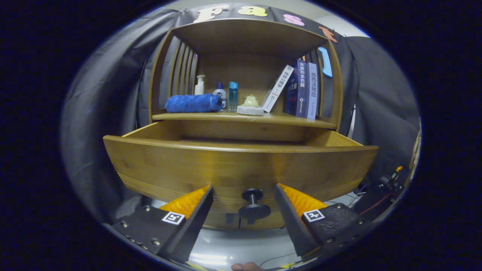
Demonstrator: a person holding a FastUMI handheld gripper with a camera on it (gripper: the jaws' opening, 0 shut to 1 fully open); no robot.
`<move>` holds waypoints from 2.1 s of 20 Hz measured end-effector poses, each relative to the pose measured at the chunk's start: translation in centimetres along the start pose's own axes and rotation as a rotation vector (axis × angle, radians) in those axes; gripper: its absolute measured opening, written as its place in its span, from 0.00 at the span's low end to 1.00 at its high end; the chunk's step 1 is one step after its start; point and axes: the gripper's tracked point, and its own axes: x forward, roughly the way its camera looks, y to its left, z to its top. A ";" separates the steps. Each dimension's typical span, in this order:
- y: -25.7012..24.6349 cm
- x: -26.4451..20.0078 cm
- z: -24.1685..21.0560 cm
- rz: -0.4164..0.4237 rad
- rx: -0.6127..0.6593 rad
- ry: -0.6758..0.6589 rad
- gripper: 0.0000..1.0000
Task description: Pull open the drawer, take out the items inside it, and place them on the countertop above the cabinet.
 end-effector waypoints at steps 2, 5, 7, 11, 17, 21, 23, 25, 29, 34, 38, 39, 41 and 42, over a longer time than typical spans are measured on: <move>0.2 0.4 0.5 -0.003 -0.009 0.005 0.99; 0.6 1.3 0.9 -0.004 -0.021 0.003 0.99; 0.6 1.9 1.0 -0.004 -0.043 0.015 0.98; 0.5 2.2 1.0 -0.002 -0.064 0.011 0.99; 0.5 2.4 1.2 0.000 -0.051 0.003 0.99; 0.5 2.7 1.4 0.002 -0.034 0.011 0.99; 0.7 3.4 1.5 0.004 -0.019 0.018 0.99; 0.9 4.3 1.8 0.001 -0.006 0.018 0.99; 1.4 5.9 2.2 0.000 0.035 0.029 0.99; 2.0 8.2 2.7 -0.006 0.053 0.020 1.00; 2.0 9.7 3.0 -0.006 0.076 0.016 0.99; 2.1 9.9 3.1 -0.008 0.082 0.015 0.99; 2.1 10.4 3.2 -0.013 0.076 0.006 0.99; 2.1 10.6 3.3 -0.016 0.072 -0.005 0.99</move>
